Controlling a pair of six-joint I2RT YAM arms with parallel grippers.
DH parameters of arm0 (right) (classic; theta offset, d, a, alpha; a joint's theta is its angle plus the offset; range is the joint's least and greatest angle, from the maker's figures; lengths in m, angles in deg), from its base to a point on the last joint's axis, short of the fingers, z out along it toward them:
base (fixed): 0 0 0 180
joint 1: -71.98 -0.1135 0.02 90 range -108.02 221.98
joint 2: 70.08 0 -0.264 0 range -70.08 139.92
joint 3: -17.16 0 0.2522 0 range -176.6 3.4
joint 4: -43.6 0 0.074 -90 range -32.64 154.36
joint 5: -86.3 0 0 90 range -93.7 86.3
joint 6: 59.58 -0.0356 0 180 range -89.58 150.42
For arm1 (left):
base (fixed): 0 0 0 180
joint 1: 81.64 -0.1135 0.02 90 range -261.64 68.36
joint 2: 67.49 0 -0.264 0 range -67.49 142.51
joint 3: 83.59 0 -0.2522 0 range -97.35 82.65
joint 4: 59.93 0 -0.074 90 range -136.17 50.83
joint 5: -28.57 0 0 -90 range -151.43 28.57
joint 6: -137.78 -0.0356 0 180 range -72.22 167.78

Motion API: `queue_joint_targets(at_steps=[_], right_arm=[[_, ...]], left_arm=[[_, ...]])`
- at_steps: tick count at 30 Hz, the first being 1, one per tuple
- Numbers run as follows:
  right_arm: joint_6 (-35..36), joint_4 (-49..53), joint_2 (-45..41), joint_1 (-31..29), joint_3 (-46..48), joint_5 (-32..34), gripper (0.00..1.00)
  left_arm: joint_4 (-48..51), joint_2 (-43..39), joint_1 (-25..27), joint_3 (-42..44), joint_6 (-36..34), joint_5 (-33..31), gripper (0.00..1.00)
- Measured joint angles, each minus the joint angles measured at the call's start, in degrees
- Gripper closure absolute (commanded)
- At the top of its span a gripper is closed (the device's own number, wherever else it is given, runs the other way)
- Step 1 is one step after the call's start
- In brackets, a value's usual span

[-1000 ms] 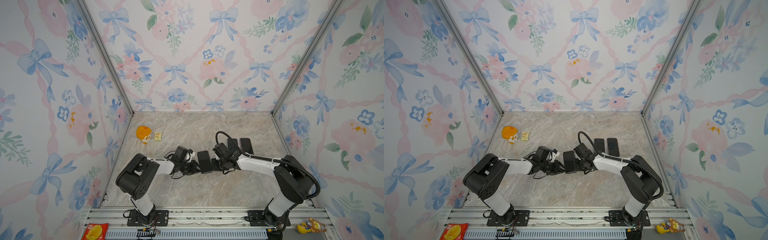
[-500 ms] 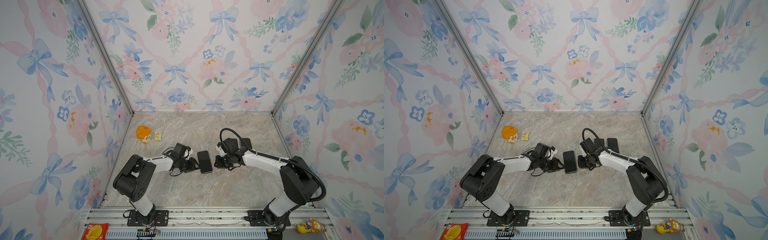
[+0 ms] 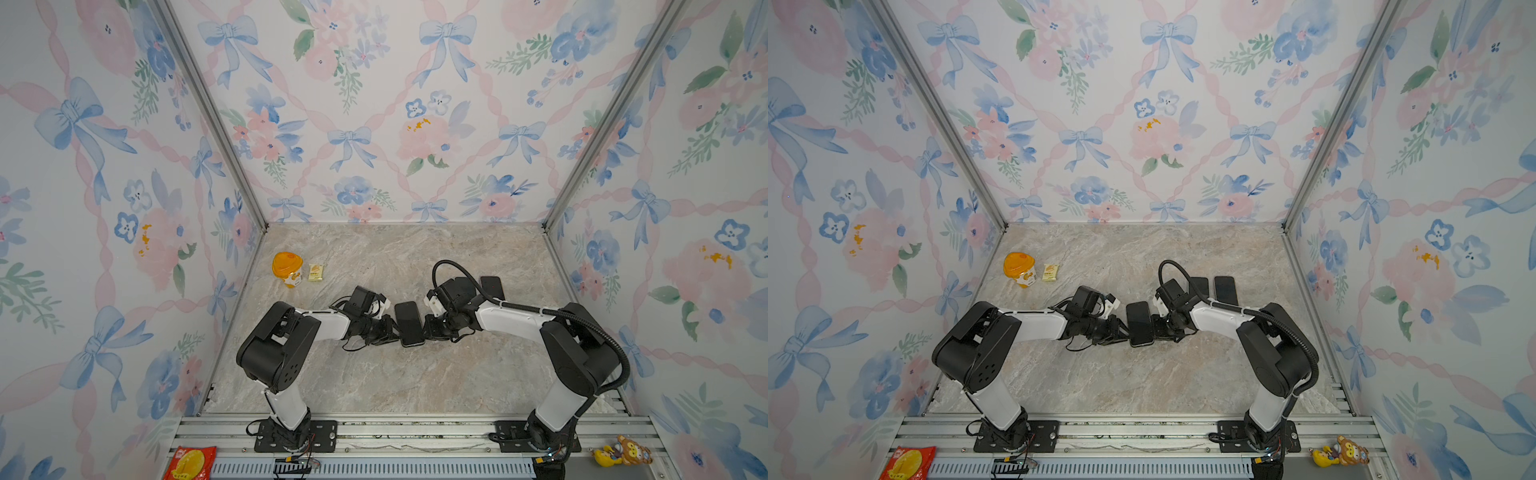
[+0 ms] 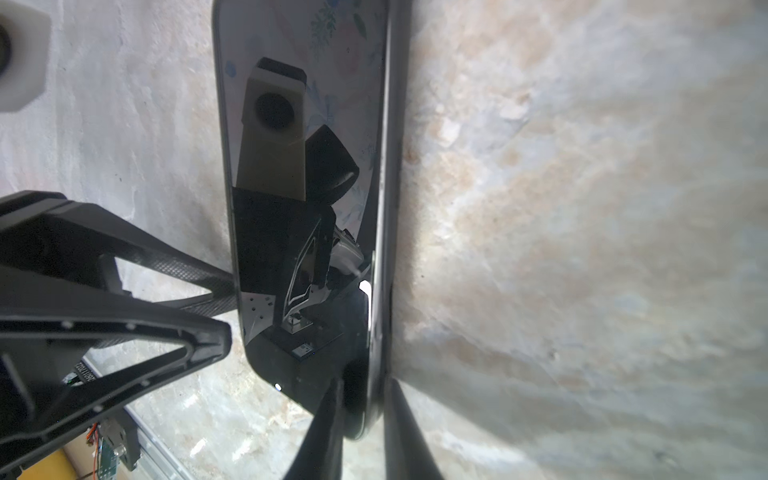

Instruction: Put the phone into the phone case

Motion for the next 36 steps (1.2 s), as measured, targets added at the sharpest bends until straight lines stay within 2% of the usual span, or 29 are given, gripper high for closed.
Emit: queue_joint_targets(at_steps=[8,17,32,36], right_arm=[[-0.35,-0.76,-0.07,-1.49,0.33,1.53,0.83],[-1.95,-0.72,0.15,-3.41,0.28,6.49,0.9],[-3.43,-2.51,1.11,-5.86,-0.44,14.51,0.92],[-3.87,-4.68,1.31,-5.86,-0.02,15.93,0.9]], left_arm=[[-2.01,0.5,-0.07,0.63,1.27,0.59,0.72],[-3.96,0.5,-0.13,1.62,1.92,0.76,0.73],[-4.74,0.5,-0.24,2.03,1.92,0.96,0.74],[-4.79,0.46,-0.24,2.08,1.92,0.96,0.73]])
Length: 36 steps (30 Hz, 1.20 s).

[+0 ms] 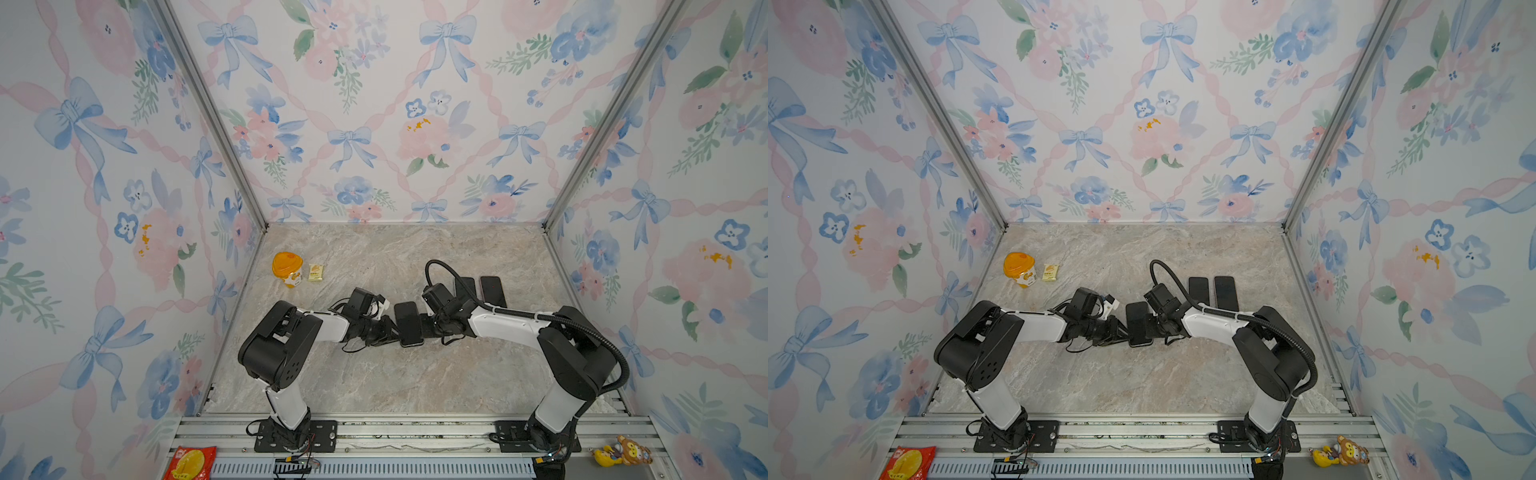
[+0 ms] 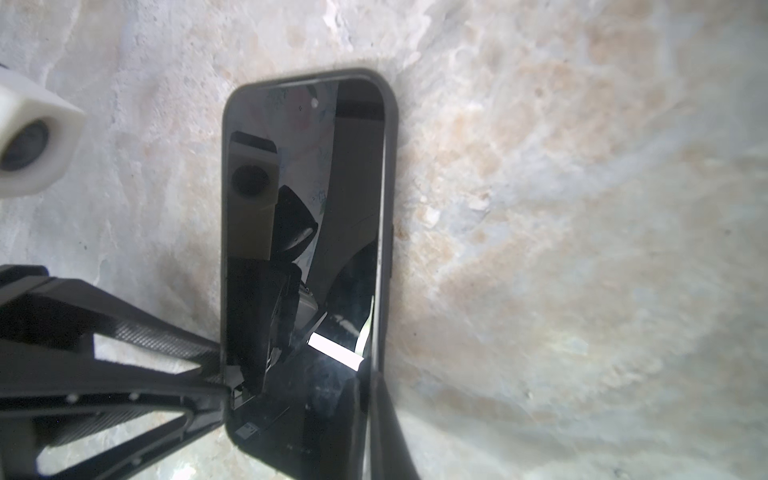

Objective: Put the phone into the phone case
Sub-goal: 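Keep pressing the phone's edges into the case with both grippers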

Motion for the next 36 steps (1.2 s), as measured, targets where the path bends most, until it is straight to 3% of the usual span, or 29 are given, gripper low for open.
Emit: queue_joint_targets(at_steps=[5,8,17,36], right_arm=[[0.22,1.49,-1.4,0.0,-0.55,-1.16,0.76],[0.98,5.68,-2.36,-0.04,-0.74,-4.04,0.68],[1.36,9.79,-4.55,1.75,-0.48,-9.35,0.66],[1.14,5.68,-1.95,2.89,0.9,-13.57,0.67]], left_arm=[[-0.35,-1.05,0.04,0.63,-0.35,-0.02,0.59],[0.09,-2.25,0.13,1.16,-0.72,-0.5,0.56],[4.2,-6.14,0.13,2.99,-1.09,-2.95,0.55],[4.04,-2.64,2.86,2.1,0.83,-2.95,0.88]])
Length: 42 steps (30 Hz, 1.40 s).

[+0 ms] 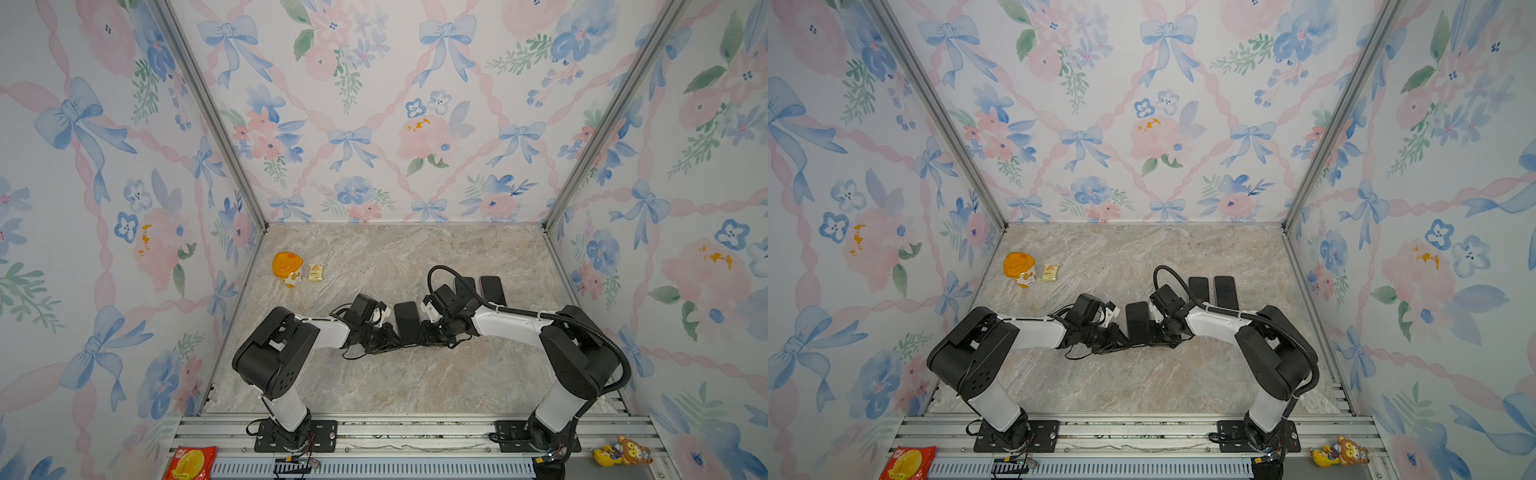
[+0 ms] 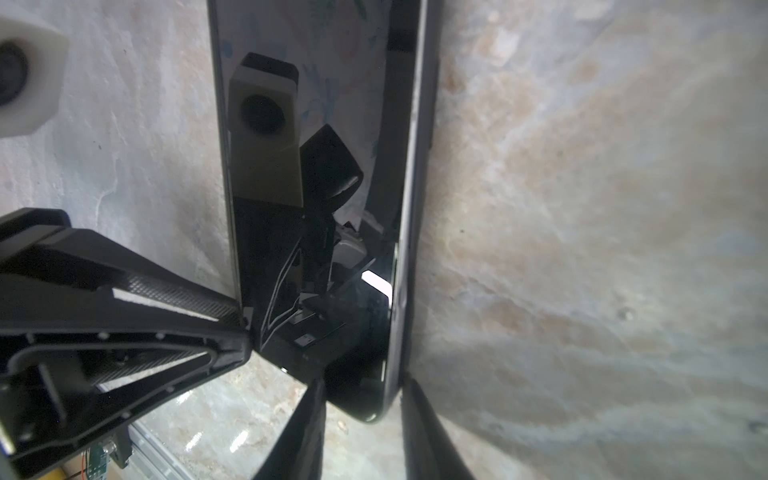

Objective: Put the phone into the phone case
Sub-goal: 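Keep pressing the phone's edges into the case with both grippers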

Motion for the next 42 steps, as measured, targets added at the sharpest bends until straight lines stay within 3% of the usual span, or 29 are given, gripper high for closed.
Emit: queue_joint_targets(at_steps=[9,16,21,29,42], right_arm=[[0.09,-0.87,-0.07,0.2,0.55,-0.44,0.67],[2.47,-0.13,-2.29,2.58,1.29,0.2,0.72],[3.93,-0.17,-2.51,4.72,1.29,-0.48,0.79],[4.52,-1.27,-2.43,5.44,1.29,-4.76,0.82],[4.5,-2.56,-0.98,4.63,2.47,-7.82,0.87]], left_arm=[[3.65,1.22,-0.26,-2.29,-1.36,0.83,0.95],[8.28,0.44,0.61,-4.92,-2.73,-1.9,0.74],[11.19,-0.11,0.87,-7.08,-2.86,-4.22,0.67],[8.48,-0.07,-1.9,-6.16,-1.07,-2.58,0.66],[-0.98,1.25,-1.92,-2.49,2.16,1.73,0.68]])
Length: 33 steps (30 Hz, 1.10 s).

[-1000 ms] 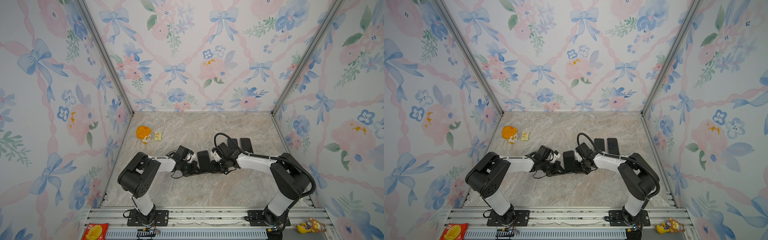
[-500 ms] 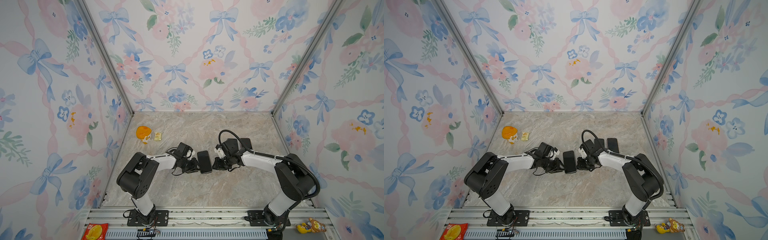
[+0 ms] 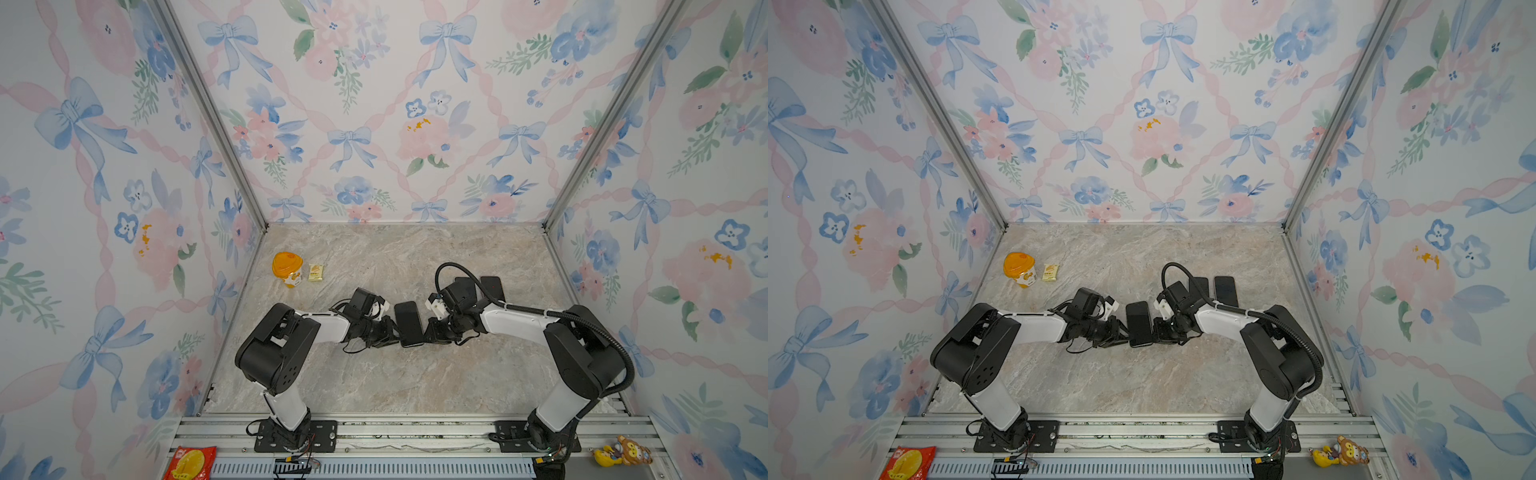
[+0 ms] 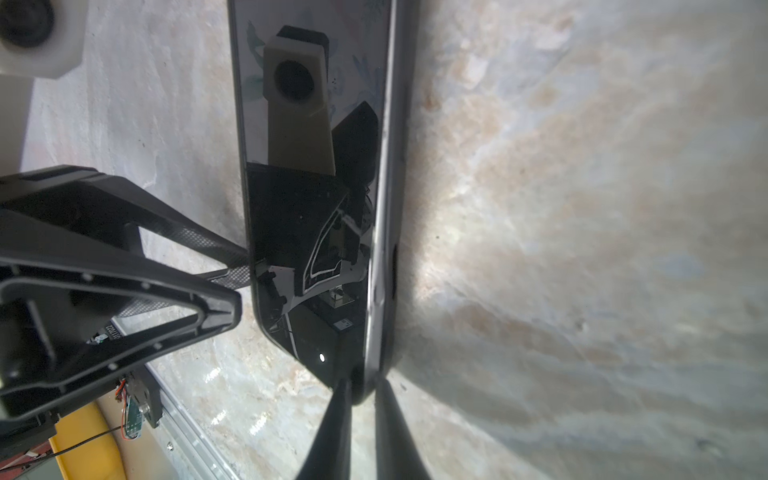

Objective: Put the phone into the phone case
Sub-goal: 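Keep pressing the phone's edges into the case with both grippers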

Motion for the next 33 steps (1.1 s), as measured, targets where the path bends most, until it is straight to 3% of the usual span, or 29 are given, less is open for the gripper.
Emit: queue_joint_targets(at_steps=[22,33], right_arm=[[-2.14,0.33,2.36,-0.33,-0.83,0.24,0.94],[-0.13,3.87,-0.98,-1.53,-1.31,5.84,0.83]], left_arm=[[-3.41,1.07,0.13,0.87,1.99,1.22,0.74],[1.81,0.66,1.46,-1.55,-0.68,-1.66,0.73]])
